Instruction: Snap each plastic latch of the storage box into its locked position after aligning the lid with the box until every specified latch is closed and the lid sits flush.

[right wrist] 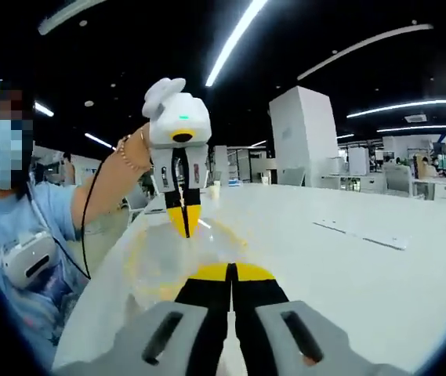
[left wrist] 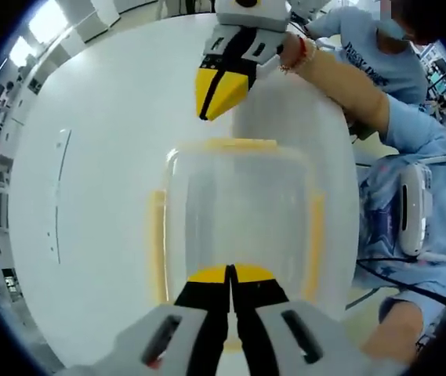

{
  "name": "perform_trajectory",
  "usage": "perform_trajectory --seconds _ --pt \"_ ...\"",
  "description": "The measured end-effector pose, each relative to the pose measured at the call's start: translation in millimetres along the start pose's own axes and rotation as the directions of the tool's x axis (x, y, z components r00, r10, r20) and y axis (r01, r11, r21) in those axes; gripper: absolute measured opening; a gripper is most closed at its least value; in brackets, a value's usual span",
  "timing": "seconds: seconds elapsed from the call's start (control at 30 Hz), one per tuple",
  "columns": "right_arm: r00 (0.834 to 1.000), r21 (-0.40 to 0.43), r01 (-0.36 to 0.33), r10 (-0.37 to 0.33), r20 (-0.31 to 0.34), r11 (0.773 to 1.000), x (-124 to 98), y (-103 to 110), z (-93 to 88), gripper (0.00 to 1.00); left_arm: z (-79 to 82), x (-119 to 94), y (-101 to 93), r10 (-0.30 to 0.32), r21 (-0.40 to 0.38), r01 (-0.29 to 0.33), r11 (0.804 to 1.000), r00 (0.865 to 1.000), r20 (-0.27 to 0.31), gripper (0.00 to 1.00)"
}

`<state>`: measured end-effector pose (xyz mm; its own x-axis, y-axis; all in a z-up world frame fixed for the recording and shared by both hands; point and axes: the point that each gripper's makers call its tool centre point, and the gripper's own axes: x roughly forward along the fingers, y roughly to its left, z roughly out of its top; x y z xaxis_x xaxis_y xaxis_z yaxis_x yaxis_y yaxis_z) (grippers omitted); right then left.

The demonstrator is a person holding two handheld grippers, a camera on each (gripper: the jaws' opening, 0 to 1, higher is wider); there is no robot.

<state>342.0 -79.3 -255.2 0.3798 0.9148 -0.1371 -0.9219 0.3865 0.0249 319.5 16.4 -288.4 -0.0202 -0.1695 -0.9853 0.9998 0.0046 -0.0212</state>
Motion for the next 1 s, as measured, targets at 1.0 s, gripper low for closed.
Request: perform_trajectory --seconds 1.0 --pt "0.818 -0.200 -0.283 0.127 -0.560 0.938 94 47 -12.3 0.00 0.8 -6 1.8 -0.069 0.038 0.060 0.997 0.946 0.318 0.00"
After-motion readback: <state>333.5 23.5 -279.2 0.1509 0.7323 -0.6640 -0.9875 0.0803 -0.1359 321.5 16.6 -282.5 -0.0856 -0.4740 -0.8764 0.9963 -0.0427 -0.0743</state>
